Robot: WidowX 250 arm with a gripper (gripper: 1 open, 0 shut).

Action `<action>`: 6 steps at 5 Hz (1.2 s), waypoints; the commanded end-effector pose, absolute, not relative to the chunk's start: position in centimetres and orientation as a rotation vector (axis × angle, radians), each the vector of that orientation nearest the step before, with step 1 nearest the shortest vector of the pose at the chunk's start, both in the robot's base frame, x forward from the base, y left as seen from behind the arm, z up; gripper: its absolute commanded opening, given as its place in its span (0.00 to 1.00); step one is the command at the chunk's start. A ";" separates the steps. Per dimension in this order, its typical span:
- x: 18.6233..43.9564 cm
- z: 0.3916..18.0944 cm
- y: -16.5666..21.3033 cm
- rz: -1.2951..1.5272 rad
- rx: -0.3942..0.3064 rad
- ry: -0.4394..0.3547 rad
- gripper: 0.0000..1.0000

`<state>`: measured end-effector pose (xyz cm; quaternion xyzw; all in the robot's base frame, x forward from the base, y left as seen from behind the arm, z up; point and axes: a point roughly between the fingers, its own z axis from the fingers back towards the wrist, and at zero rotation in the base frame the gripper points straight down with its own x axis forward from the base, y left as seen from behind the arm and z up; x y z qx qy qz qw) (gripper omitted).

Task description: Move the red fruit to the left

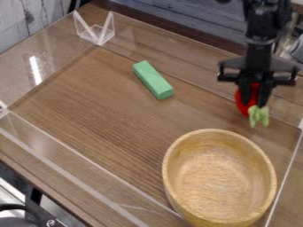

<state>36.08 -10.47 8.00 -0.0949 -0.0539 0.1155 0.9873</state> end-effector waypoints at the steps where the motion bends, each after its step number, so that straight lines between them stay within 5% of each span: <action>1: 35.9 14.5 -9.1 0.136 -0.255 -0.227 0.00; 2: 34.7 16.6 -6.4 0.192 -0.253 -0.267 0.00; 6: 32.2 17.0 6.6 0.321 -0.130 -0.299 0.00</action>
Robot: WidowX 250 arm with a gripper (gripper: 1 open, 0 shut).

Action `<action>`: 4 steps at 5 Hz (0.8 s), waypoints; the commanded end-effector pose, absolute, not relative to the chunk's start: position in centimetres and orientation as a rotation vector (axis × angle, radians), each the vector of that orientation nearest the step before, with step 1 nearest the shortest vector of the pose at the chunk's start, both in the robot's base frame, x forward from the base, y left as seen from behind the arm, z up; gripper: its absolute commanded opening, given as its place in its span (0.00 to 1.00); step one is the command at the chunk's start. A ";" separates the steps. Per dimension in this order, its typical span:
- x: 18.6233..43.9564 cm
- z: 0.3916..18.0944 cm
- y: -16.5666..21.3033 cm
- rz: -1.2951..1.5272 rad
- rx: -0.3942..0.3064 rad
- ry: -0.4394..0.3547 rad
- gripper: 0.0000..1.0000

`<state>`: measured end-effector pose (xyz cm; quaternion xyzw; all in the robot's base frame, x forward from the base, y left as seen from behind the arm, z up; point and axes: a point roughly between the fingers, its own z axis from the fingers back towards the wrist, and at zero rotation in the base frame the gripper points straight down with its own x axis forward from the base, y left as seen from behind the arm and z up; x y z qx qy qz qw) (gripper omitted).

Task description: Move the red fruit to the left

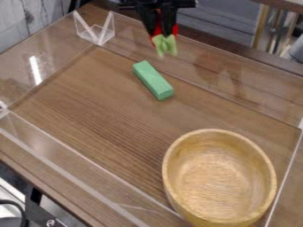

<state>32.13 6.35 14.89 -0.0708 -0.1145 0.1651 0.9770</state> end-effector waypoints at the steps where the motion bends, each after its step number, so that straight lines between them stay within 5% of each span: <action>1: 32.0 16.8 8.9 0.323 -0.106 -0.299 0.00; 4: 30.2 14.4 15.5 0.386 -0.016 -0.305 0.00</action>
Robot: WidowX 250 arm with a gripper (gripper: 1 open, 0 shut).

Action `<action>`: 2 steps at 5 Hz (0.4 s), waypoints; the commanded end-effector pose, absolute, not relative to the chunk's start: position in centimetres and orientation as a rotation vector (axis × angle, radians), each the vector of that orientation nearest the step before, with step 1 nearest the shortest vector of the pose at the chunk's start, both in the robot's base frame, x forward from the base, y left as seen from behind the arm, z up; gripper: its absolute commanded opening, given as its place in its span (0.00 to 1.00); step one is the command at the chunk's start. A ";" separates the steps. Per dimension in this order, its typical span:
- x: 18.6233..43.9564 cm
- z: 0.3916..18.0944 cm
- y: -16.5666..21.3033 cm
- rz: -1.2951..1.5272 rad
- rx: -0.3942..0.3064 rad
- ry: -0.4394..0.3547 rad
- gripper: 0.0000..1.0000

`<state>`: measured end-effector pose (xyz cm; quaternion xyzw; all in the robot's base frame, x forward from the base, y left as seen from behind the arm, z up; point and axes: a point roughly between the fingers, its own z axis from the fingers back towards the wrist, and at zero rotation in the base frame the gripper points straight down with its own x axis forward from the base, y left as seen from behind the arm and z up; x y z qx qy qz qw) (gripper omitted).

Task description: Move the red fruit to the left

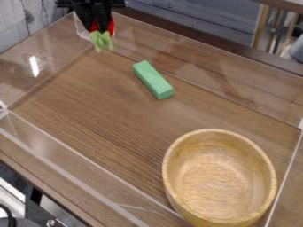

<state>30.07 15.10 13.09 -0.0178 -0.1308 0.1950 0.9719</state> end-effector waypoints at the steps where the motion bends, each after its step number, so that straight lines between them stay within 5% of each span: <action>1: 30.3 13.4 16.6 0.394 0.010 -0.302 0.00; 2: 30.5 12.4 17.8 0.400 0.038 -0.302 0.00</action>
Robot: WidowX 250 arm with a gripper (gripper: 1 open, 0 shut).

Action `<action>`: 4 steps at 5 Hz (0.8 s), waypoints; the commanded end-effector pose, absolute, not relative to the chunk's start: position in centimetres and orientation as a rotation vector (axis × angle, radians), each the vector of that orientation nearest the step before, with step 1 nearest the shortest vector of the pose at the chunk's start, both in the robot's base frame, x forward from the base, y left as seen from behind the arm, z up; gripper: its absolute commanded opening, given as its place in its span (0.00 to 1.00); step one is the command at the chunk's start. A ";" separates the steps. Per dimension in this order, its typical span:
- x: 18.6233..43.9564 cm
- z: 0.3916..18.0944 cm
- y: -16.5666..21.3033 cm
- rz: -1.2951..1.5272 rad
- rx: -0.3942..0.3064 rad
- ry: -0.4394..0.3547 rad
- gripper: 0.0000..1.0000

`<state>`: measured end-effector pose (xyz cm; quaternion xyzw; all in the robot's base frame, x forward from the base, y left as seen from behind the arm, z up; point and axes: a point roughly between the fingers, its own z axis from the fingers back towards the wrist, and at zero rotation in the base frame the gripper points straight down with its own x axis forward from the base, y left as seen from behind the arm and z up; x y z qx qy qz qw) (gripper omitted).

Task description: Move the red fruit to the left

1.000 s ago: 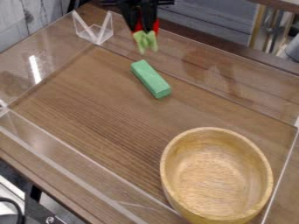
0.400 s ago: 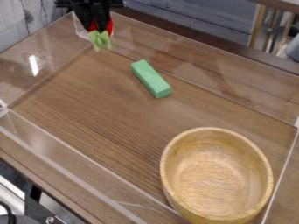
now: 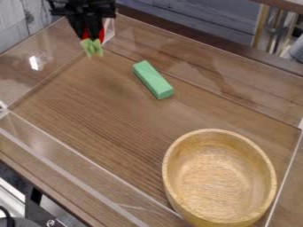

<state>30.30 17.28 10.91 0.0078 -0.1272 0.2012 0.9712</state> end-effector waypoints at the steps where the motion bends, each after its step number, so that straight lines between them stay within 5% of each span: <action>1: 30.8 10.5 18.4 0.363 0.053 -0.297 0.00; 4: 31.2 7.0 21.3 0.322 0.081 -0.276 0.00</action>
